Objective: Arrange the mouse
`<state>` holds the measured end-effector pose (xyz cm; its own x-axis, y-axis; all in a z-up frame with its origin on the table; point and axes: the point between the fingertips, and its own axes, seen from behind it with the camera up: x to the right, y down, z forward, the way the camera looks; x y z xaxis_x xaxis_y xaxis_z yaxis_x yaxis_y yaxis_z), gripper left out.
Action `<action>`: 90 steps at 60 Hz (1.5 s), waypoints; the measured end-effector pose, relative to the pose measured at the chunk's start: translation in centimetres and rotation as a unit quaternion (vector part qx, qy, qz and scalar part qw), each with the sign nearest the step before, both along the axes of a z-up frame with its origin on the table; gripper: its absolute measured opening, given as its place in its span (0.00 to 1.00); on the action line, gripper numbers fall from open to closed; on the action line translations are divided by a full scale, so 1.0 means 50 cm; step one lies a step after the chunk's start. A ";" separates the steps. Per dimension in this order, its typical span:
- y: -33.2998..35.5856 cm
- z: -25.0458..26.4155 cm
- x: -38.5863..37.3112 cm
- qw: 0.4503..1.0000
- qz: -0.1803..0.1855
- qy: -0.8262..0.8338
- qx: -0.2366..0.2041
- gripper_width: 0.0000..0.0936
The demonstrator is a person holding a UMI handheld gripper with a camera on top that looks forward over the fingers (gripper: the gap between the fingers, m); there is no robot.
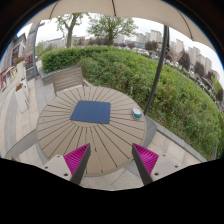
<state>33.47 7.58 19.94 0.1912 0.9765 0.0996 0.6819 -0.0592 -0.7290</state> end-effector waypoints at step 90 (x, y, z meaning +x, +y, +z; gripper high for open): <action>0.487 -0.295 -0.412 0.998 -0.002 0.061 -0.023 0.92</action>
